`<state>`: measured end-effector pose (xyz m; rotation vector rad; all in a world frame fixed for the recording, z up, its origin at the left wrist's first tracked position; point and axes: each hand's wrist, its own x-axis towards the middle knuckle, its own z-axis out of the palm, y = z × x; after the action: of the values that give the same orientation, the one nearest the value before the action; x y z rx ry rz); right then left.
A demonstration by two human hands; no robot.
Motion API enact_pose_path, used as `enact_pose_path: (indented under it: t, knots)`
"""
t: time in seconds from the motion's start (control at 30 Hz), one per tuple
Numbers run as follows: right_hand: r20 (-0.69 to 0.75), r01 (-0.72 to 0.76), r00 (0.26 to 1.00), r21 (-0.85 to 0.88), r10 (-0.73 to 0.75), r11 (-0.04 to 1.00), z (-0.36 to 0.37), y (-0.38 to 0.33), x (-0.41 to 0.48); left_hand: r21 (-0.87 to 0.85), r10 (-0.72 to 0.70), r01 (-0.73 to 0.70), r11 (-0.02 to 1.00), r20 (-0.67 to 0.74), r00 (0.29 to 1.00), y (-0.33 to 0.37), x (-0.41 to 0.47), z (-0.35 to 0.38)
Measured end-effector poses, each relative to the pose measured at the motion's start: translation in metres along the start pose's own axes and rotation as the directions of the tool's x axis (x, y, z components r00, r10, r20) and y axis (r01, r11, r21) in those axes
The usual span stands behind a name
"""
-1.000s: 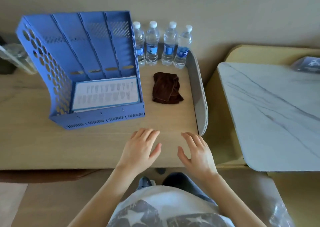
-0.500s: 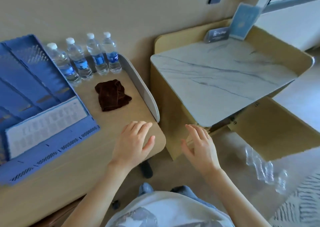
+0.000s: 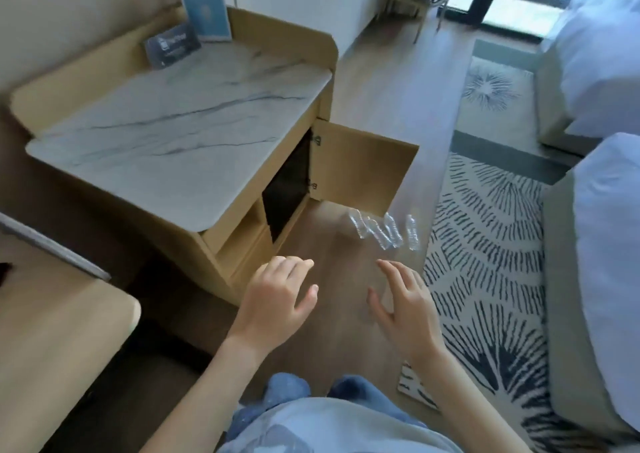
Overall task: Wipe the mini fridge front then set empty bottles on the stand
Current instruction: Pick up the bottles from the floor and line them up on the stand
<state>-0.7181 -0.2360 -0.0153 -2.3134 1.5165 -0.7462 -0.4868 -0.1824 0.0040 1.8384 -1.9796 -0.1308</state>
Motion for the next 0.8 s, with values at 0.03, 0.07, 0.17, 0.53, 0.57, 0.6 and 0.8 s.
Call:
enact_pose_path:
  t: [0.03,0.07,0.17,0.53,0.57,0.6,0.8]
  knots:
    - [-0.013,-0.034,0.999,-0.012,0.034,0.999,-0.011,0.016,-0.007,-0.015,0.02,-0.02,1.0,0.021,1.0,0.017,0.008,0.01]
    - [-0.023,-0.069,0.997,-0.023,0.068,0.997,-0.021,0.03,-0.014,-0.025,0.039,-0.038,0.999,0.042,0.998,0.032,0.015,0.018]
    - [-0.059,-0.149,0.987,-0.041,0.146,0.988,-0.045,0.063,-0.03,-0.04,0.112,-0.109,0.993,0.077,0.991,0.068,0.033,0.035]
    - [-0.107,-0.295,0.951,-0.037,0.29,0.955,-0.065,0.126,-0.011,-0.044,0.247,-0.244,0.969,0.116,0.962,0.104,0.113,0.073]
    - [-0.104,-0.295,0.951,-0.041,0.29,0.954,-0.063,0.132,-0.004,-0.047,0.252,-0.248,0.968,0.119,0.96,0.103,0.122,0.079]
    - [-0.103,-0.294,0.952,-0.046,0.288,0.955,-0.061,0.138,0.004,-0.051,0.256,-0.251,0.967,0.124,0.959,0.101,0.131,0.086]
    - [-0.068,-0.306,0.951,-0.077,0.301,0.949,-0.05,0.188,0.083,-0.071,0.247,-0.239,0.968,0.141,0.959,0.084,0.211,0.133]
